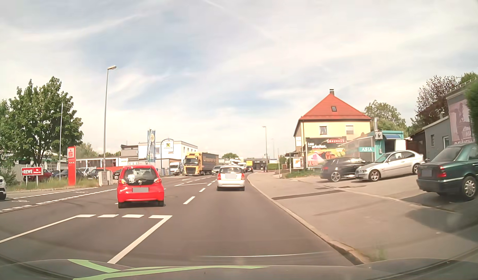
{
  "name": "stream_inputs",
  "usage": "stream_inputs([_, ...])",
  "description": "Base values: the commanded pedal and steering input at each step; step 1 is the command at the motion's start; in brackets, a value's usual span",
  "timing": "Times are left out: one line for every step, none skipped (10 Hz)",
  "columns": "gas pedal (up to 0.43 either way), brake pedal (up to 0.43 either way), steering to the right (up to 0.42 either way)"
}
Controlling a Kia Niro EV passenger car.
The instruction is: Follow the waypoints while adhering to traffic rules and regulations
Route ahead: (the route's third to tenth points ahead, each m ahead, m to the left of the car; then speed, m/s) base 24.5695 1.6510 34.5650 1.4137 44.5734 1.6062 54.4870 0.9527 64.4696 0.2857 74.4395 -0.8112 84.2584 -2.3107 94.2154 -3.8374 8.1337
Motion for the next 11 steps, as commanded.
stream_inputs([0.118,0.0,-0.02])
stream_inputs([0.118,0.0,-0.02])
stream_inputs([0.13,0.0,-0.019])
stream_inputs([0.13,0.0,-0.018])
stream_inputs([0.13,0.0,-0.017])
stream_inputs([0.138,0.0,-0.016])
stream_inputs([0.138,0.0,-0.016])
stream_inputs([0.138,0.0,-0.015])
stream_inputs([0.138,0.0,-0.014])
stream_inputs([0.138,0.0,-0.012])
stream_inputs([0.15,0.0,-0.01])
